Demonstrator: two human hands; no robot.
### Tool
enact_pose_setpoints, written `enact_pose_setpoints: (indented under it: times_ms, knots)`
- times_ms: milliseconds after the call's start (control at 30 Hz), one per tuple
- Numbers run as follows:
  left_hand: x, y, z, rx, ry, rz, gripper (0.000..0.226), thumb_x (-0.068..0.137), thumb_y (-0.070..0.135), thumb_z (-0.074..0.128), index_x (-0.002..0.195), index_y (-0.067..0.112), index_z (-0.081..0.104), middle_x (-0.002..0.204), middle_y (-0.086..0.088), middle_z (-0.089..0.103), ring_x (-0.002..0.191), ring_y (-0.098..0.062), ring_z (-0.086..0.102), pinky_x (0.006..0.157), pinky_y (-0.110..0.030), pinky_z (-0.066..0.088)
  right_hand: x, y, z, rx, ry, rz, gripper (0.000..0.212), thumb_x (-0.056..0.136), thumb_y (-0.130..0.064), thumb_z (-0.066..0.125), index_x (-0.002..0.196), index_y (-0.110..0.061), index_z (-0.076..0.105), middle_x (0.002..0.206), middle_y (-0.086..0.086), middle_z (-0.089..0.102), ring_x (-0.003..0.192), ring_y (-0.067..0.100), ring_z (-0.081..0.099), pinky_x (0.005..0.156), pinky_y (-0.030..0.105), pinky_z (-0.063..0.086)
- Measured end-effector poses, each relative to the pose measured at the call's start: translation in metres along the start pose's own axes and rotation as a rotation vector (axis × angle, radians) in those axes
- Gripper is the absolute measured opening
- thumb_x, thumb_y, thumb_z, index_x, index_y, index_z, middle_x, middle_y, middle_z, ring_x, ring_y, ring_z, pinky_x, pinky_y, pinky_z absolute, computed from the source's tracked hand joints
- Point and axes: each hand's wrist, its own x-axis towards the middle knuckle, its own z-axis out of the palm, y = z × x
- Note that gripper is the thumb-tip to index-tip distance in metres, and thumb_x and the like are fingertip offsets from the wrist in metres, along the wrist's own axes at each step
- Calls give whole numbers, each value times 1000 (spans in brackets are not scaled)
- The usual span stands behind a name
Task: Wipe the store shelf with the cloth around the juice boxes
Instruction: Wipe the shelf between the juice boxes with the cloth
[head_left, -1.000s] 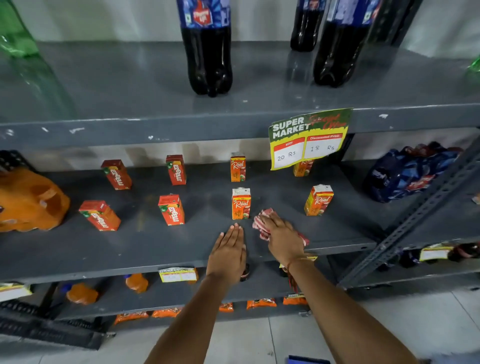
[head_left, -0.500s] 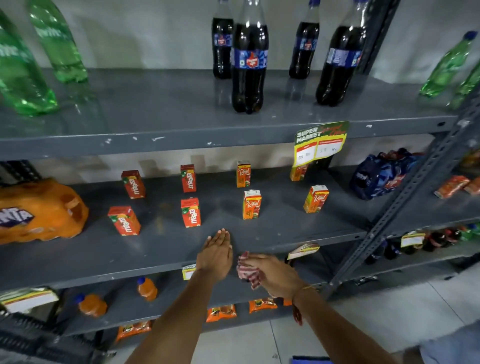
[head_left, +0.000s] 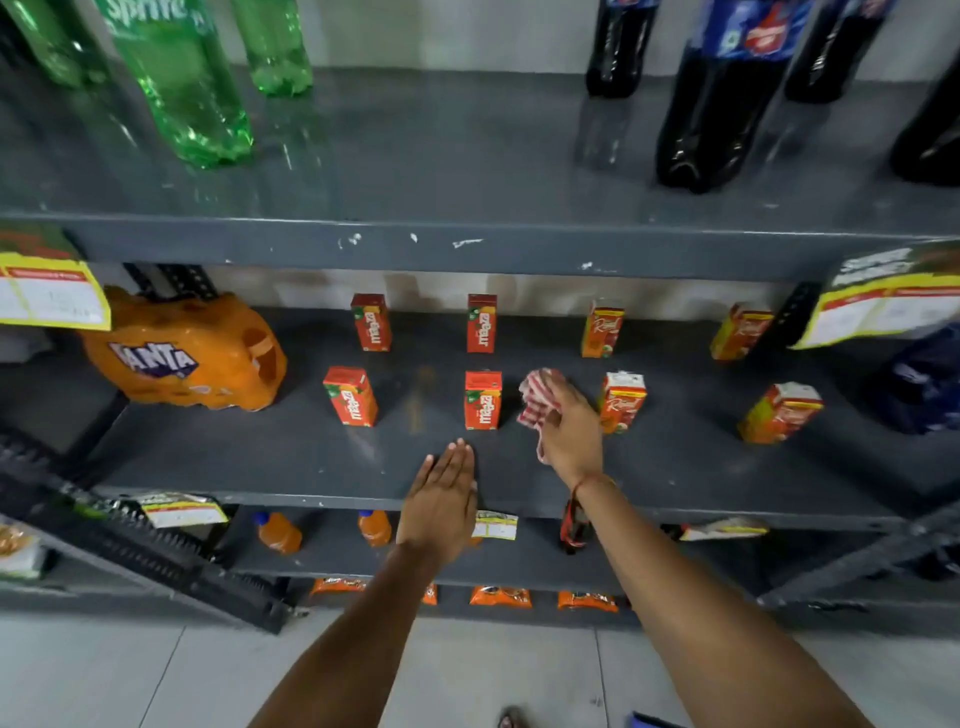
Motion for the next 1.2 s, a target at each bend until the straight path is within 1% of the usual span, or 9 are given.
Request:
enact_pose_setpoints:
  times_ms: [167,233,300,467,533,633,867,967,1200]
  knots:
    - [0,1,9,11,78,-16,54,95,28,28,143,6,41,148,-9,44,138,-20,39,114,-37,18,75,4,34,-163,61,78,65,86,-3,62,145,-18,40,148,9,45,129,31,49,100,39,46]
    - [2,0,12,6,89,-20,54,95,28,30,144,7,40,150,-8,43,139,-18,38,114,-37,19,104,10,47,-316,-38,80,80,82,-10,68,150,-16,27,155,13,33,139,34,34,112,43,32]
    - [4,-1,14,0,93,-24,53,95,27,33,143,7,40,150,-7,42,139,-17,37,114,-37,21,121,20,63,-451,-127,50,75,87,-19,60,151,-15,22,157,16,27,144,36,24,118,45,20]
    - [4,0,13,-19,137,-15,53,94,26,35,144,7,40,151,-7,41,140,-16,35,114,-37,23,145,25,76,-662,-174,-49,35,91,-21,46,121,-7,60,128,22,60,119,43,53,100,47,43]
    - [3,0,13,-29,147,-5,53,95,26,35,145,7,38,152,-6,39,141,-16,33,115,-37,23,158,24,78,-616,-182,-26,32,93,-21,45,113,-6,64,123,22,63,115,44,55,98,47,45]
    - [3,-1,13,-31,147,-4,54,95,26,34,145,7,37,153,-6,38,142,-15,31,116,-38,22,163,27,79,-587,-169,-37,37,89,-20,49,122,-7,58,127,22,59,118,43,53,100,47,44]
    - [2,-2,12,-47,135,-5,54,95,26,33,145,7,37,152,-7,39,142,-16,32,116,-38,22,132,38,73,-611,-243,-76,75,87,-14,58,152,-17,21,161,11,20,147,30,20,119,43,23]
    - [0,-1,8,-31,96,-8,54,96,26,30,146,7,35,152,-8,38,142,-17,31,117,-38,19,97,26,63,-575,-248,-2,82,84,-3,59,153,-20,19,162,8,14,145,33,23,118,43,25]
    - [-4,-7,4,-38,37,32,56,95,28,26,145,5,36,152,-10,39,141,-21,35,117,-36,16,14,18,52,-558,-174,35,75,86,-11,58,152,-21,23,160,6,23,141,34,32,113,47,33]
